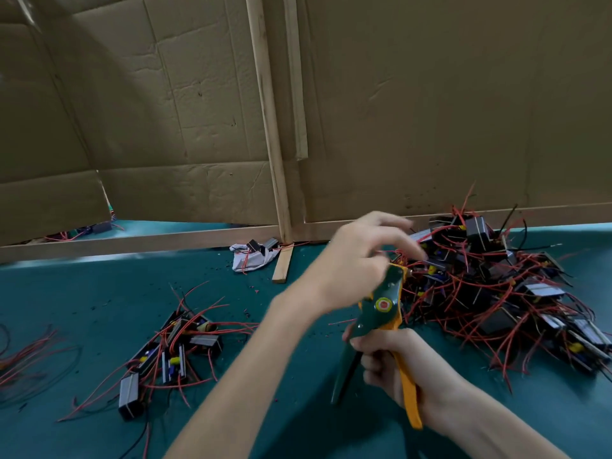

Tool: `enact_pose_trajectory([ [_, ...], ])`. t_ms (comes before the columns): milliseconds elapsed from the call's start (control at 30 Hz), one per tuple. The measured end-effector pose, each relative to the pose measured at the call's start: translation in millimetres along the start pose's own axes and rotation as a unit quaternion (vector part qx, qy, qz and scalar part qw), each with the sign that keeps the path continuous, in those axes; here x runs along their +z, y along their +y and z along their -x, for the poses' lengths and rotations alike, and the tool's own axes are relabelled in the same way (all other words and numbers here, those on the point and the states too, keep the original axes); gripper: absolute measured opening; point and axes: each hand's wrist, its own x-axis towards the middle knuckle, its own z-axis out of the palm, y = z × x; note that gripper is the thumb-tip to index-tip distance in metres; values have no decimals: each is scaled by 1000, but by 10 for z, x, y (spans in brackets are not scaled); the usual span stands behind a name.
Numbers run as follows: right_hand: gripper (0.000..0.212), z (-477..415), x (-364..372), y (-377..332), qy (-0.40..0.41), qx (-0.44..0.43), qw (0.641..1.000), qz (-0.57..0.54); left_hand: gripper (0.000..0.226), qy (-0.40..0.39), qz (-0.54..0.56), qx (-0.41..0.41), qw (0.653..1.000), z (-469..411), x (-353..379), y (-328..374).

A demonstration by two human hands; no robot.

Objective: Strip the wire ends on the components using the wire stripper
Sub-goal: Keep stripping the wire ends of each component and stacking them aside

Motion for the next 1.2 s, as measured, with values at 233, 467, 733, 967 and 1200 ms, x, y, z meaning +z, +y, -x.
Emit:
enact_pose_trajectory([
  [233,17,106,-43,137,-37,-17,999,-12,26,-257,-244,-375,857,583,-1008,-748],
  [467,21,104,-46,105,22,-11,1000,-15,39,-302,-297,-463,778,785,-1040,-1221],
  [733,13,112,-43,70,23,-17,997,-71,13,-212,-298,-422,829,797,-970,-1300],
  [967,14,109,-44,38,5,-10,997,-77,10,42,-145,-276,949,698,-865,-1216],
  [1200,27,76,-84,43,17,-18,997,-77,12,138,31,-236,962,612,-650,-1154],
])
